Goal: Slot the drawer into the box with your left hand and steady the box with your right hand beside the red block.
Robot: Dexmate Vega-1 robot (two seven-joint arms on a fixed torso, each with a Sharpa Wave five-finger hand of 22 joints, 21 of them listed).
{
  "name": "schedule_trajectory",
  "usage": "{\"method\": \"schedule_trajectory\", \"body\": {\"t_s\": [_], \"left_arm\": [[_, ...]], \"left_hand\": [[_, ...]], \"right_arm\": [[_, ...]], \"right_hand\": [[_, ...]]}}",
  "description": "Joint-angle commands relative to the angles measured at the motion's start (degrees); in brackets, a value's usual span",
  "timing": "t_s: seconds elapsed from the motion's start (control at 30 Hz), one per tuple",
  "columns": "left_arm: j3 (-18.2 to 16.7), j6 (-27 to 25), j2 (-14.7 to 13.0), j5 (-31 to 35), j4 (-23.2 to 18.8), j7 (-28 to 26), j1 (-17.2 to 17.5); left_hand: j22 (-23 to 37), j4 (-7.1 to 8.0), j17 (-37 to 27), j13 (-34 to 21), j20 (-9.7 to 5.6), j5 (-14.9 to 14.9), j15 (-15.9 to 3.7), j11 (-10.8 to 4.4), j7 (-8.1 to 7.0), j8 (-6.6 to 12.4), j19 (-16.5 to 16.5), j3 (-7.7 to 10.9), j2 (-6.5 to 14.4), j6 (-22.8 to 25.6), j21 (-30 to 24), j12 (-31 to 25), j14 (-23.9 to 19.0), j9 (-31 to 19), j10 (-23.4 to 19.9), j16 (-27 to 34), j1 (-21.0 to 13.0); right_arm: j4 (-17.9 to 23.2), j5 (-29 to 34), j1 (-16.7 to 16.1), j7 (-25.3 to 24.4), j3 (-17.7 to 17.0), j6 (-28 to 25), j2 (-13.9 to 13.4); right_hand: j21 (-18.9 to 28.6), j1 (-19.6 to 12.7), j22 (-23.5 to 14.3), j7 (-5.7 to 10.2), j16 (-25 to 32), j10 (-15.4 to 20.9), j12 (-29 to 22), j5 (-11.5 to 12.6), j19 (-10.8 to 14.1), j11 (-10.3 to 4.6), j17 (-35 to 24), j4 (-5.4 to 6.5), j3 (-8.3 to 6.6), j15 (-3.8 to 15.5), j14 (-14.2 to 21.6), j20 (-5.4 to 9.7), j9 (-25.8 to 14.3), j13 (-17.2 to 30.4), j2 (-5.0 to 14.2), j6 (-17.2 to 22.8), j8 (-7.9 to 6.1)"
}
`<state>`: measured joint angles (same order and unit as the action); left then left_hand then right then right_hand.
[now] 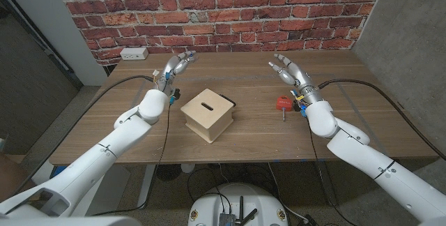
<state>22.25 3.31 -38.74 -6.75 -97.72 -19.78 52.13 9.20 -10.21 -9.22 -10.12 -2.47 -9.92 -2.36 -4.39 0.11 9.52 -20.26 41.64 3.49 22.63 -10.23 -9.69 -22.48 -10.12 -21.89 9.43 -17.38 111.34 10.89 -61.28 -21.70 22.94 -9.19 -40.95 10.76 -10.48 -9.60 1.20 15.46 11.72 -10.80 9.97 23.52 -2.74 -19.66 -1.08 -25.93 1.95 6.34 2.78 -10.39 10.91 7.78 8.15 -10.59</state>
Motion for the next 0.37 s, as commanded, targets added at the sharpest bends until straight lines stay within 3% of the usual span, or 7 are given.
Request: {"method": "schedule_trajectory", "body": {"t_s": [0.03, 0.2, 0.37], "left_arm": [[-1.21, 5.19, 3.24, -4.63, 5.17, -0.82, 1.22], [-1.85, 5.95, 3.79, -5.63, 5.51, -1.89, 2.19], [-2.66, 8.76, 5.48, -8.89, 7.46, -1.41, 3.01]], "left_hand": [[0.25, 0.02, -0.20, -0.09, -3.36, 0.02, -1.38, 0.13, 0.14, 0.08, 0.15, -0.56, 0.15, -0.75, -0.20, -0.44, 0.66, -0.07, 0.57, 0.23, -0.78], [0.27, 0.12, -0.20, -0.10, -3.22, -0.03, -1.19, 0.52, 0.41, 0.36, 0.34, -0.70, 0.49, -0.66, -0.17, -0.55, 0.89, -0.06, 0.74, 0.30, -0.95], [0.28, 0.18, -0.20, -0.10, -3.23, -0.04, -1.08, 0.56, 0.46, 0.82, 0.42, -0.96, 0.76, 0.09, -0.19, -0.72, 0.96, -0.06, 0.79, 0.43, -1.10]], "right_arm": [[-3.63, -7.30, -0.56, -3.02, -1.01, 4.73, 1.88], [-6.01, -10.34, -0.51, -3.47, -1.38, 7.66, 3.14], [-8.93, -17.15, -0.31, -2.36, -2.55, 11.96, 5.87]], "right_hand": [[-0.07, 0.99, 0.06, -0.14, -0.22, -0.17, 0.10, 0.36, -0.47, -0.05, 0.04, 0.45, 0.11, 1.40, -0.38, 1.52, 0.06, 0.12, 0.33, -0.14, 0.00], [-0.08, 1.62, 0.07, -0.15, -0.25, 0.14, -0.10, 0.43, -0.54, -0.01, 0.02, 1.03, 0.15, 1.72, -0.29, 1.63, 0.08, 0.06, 0.83, 0.41, -0.23], [-0.11, 2.05, 0.07, -0.58, -0.31, 0.25, -0.16, 0.43, -0.64, 0.22, 0.05, 1.28, 0.34, 1.66, -0.26, 1.59, 0.10, 0.03, 0.68, 0.68, -0.32]]}}
